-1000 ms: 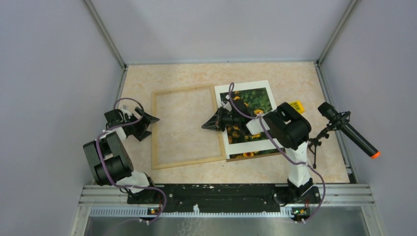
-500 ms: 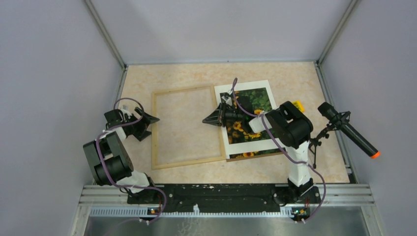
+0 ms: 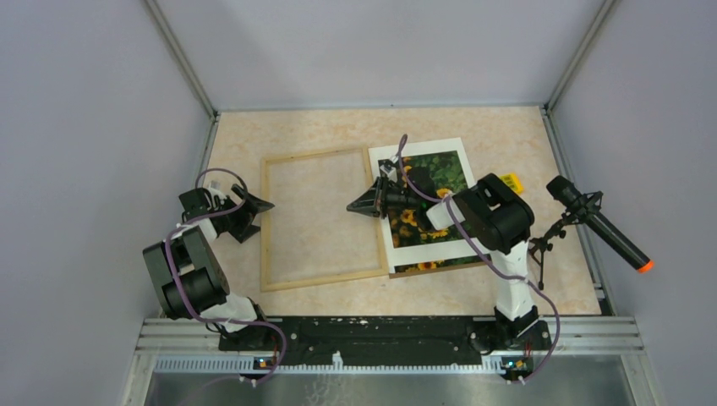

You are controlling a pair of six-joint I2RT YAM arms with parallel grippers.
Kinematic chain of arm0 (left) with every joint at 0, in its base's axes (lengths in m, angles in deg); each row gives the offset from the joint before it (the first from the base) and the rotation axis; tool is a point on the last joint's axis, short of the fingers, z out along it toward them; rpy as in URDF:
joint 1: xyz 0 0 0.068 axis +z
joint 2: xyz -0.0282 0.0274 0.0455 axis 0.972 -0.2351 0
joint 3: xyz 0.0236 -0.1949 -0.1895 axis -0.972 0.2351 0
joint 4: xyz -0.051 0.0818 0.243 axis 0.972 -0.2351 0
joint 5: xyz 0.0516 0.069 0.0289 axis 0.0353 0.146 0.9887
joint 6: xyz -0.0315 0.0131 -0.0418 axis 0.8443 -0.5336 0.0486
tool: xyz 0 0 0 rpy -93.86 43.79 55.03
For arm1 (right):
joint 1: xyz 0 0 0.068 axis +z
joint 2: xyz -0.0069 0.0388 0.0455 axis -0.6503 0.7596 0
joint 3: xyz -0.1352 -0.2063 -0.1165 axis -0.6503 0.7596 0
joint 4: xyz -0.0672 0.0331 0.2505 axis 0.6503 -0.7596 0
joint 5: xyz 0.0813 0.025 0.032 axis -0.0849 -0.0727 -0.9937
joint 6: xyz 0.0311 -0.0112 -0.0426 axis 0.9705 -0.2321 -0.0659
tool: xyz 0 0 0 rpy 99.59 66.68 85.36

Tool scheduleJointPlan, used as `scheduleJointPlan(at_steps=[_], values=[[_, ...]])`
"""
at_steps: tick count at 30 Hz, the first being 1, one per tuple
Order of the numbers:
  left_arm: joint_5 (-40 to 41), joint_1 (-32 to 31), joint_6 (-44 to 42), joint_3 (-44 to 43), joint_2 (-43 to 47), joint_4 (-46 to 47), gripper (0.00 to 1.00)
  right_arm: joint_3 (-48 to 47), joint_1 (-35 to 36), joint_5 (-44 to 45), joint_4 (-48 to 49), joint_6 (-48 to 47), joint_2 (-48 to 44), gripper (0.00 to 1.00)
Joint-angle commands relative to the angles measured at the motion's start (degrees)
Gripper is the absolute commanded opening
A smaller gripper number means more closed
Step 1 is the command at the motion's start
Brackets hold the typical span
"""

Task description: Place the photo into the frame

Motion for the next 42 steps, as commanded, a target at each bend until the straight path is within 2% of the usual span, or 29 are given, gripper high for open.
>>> scheduleJointPlan(at_steps=[1,2,5,8,12,15,19,28,29,31,32,35,39,42], values=[[-4.2,-0.2,0.7,0.0,-0.5,0.4,0.99,0.3,0.5,-0.7,4.7,-0.1,0.5,0.00],[-4.3,-0.2,0.7,0.1,-0.6,0.4,0.99,0.7,0.5,-0.5,3.5,-1.6,0.1,0.03],[-4.5,-0.1,0.7,0.1,-0.7,0.5,0.99,0.6,0.5,0.4,-5.1,-9.9,-1.2,0.22],[-4.5,-0.2,1.0,0.2,-0.8,0.7,0.99,-1.7,0.4,1.5,-13.8,-19.5,-1.4,0.37],[-4.4,-0.1,0.7,0.3,-0.8,0.4,0.99,-4.8,-0.5,-1.1,-16.0,-25.4,-0.2,0.46],[-4.3,-0.2,1.0,0.1,-0.9,0.8,0.99,-7.6,-0.5,0.4,-22.5,-30.5,-0.5,0.49],[-4.5,-0.2,1.2,0.1,-1.0,1.0,0.99,-11.7,-0.7,1.2,-26.0,-33.3,1.2,0.52],[-4.3,-0.2,0.9,-0.1,-1.1,0.8,0.99,-21.0,-1.2,4.3,-31.4,-36.5,6.9,0.50],[-4.4,-0.2,1.0,-0.1,-1.2,1.0,0.99,-21.8,-1.3,5.6,-32.7,-37.3,7.0,0.47],[-4.8,-0.1,1.1,0.0,-1.4,1.2,0.99,-23.1,-1.2,6.3,-35.6,-38.3,6.8,0.27],[-5.1,-0.1,1.3,0.1,-1.4,1.4,0.99,-23.3,-1.2,6.4,-36.7,-38.6,6.4,0.23],[-5.4,-0.2,1.6,0.2,-1.1,1.8,0.99,-20.9,-1.2,6.2,-36.1,-38.9,4.0,0.18],[-4.9,-0.2,1.4,0.3,-0.5,1.6,0.99,-17.5,-0.8,3.2,-31.2,-38.7,2.5,0.02],[-4.3,-0.2,1.1,0.0,0.2,1.1,0.99,-16.0,-0.6,2.8,-30.5,-39.1,1.8,0.00]])
